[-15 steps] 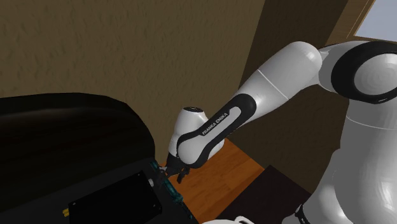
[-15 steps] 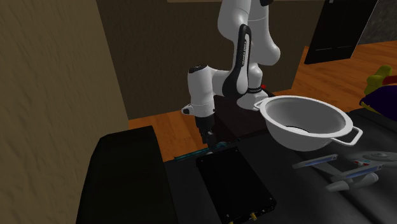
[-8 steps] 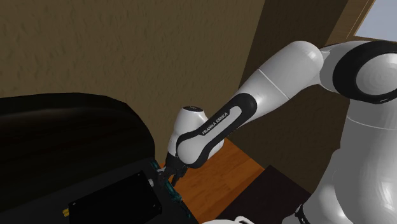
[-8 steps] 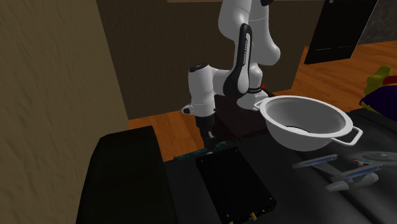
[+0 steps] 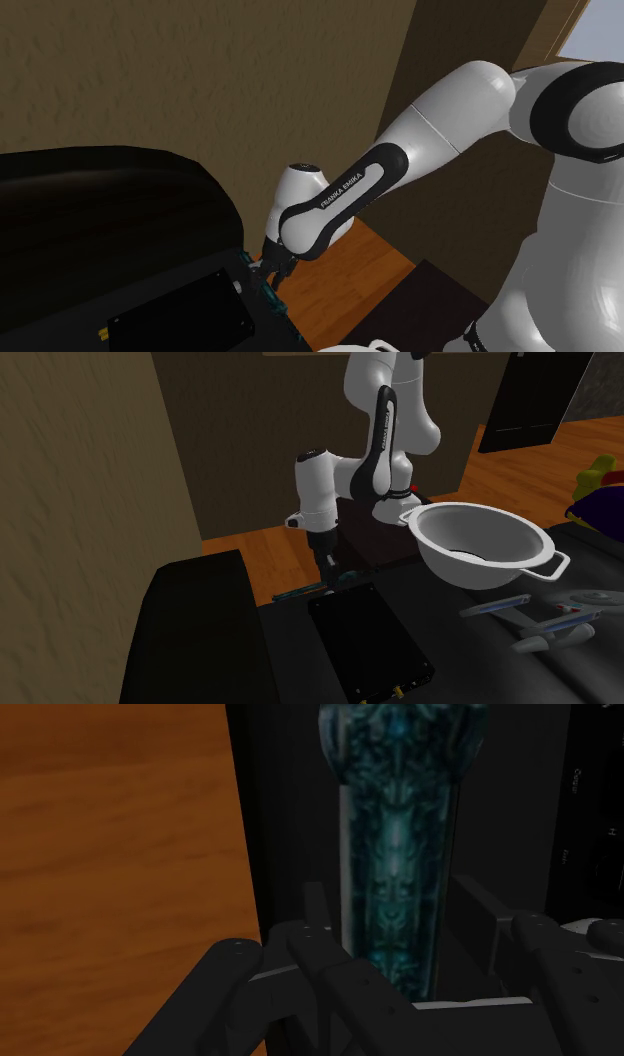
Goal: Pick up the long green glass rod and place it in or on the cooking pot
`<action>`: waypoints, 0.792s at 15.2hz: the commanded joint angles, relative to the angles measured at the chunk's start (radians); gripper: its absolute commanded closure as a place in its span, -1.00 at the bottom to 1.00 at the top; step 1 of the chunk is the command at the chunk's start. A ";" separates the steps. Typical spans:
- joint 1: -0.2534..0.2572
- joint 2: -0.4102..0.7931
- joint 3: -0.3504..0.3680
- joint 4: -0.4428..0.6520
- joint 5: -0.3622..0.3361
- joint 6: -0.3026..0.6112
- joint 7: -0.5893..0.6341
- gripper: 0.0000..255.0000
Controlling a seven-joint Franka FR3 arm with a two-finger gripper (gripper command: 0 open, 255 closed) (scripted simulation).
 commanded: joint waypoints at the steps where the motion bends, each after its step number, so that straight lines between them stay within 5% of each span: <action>1: -0.001 -0.023 -0.001 0.002 -0.003 -0.026 0.008 1.00; 12: -0.007 -0.152 -0.003 0.013 -0.011 -0.164 0.040 1.00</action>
